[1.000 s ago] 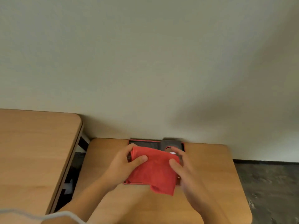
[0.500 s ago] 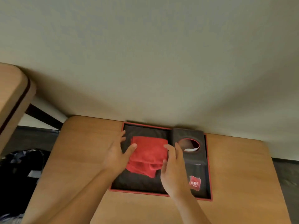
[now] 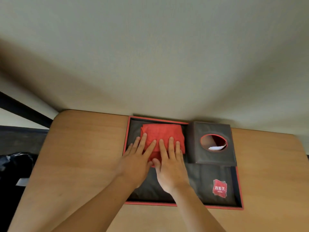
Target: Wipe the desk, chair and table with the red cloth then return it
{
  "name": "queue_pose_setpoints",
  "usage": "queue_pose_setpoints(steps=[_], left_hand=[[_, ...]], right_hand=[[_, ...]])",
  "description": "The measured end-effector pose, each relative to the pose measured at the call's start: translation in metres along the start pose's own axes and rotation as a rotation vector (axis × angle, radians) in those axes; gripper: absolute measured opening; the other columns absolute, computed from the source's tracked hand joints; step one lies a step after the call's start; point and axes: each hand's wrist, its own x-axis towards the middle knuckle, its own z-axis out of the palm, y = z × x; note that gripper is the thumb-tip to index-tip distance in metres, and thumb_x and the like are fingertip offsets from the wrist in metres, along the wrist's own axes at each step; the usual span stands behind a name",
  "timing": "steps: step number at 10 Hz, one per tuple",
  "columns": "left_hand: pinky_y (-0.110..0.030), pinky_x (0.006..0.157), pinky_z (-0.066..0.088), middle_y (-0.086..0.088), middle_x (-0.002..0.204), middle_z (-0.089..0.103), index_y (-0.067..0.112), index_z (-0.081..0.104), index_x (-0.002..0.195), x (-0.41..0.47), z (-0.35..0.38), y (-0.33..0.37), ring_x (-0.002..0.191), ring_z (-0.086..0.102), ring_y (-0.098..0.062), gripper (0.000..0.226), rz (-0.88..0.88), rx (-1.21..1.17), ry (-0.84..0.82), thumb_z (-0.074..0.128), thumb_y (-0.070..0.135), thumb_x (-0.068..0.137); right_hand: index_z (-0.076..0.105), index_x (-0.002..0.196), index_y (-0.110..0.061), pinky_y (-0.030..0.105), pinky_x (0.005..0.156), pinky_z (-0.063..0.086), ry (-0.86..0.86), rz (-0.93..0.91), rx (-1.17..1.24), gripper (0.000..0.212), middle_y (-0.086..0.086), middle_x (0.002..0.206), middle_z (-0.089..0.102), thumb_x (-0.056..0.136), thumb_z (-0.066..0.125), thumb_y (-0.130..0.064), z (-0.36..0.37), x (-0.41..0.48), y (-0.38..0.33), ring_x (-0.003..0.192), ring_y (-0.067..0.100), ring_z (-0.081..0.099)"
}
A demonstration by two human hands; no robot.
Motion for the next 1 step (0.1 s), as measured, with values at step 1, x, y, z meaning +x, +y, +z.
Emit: queue_pose_setpoints(steps=[1], left_hand=[[-0.035, 0.124, 0.011, 0.0, 0.163, -0.027, 0.036, -0.011, 0.157, -0.0064, -0.0131, -0.004, 0.155, -0.011, -0.021, 0.069, 0.031, -0.018, -0.073, 0.033, 0.047, 0.104]], right_hand=[[0.002, 0.16, -0.024, 0.043, 0.125, -0.001, -0.057, -0.035, 0.064, 0.066, 0.01, 0.168, -0.013, 0.105, 0.031, -0.047, -0.0085, -0.0111, -0.0042, 0.153, 0.033, -0.014]])
